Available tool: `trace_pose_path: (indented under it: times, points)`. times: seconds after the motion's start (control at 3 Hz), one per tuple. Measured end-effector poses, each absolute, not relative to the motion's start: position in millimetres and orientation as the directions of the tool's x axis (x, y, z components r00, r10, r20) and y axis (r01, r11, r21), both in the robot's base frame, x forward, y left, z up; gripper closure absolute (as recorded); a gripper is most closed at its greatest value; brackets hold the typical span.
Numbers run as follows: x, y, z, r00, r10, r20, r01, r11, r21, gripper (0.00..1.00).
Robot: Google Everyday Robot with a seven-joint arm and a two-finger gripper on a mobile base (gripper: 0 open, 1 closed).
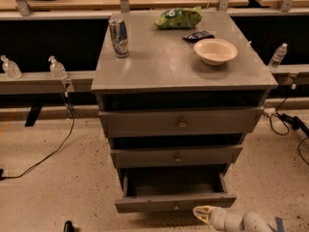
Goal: Close bottom drawer
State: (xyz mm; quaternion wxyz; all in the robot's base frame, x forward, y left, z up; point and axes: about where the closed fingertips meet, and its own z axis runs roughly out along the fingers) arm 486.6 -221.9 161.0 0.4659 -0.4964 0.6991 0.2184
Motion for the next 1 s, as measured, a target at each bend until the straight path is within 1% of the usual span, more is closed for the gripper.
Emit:
trace_pose_path:
  times: [0.33,0.67,1.0]
  points:
    - [510,-215,137,0.014,-0.431,-0.902,-0.844,0.479,-0.242,1.00]
    - [528,-207,127,0.044,-0.422,-0.906,-0.833,0.484,-0.266,1.00]
    - [528,-206,127,0.044,-0.422,-0.906,-0.833,0.485,-0.267,1.00]
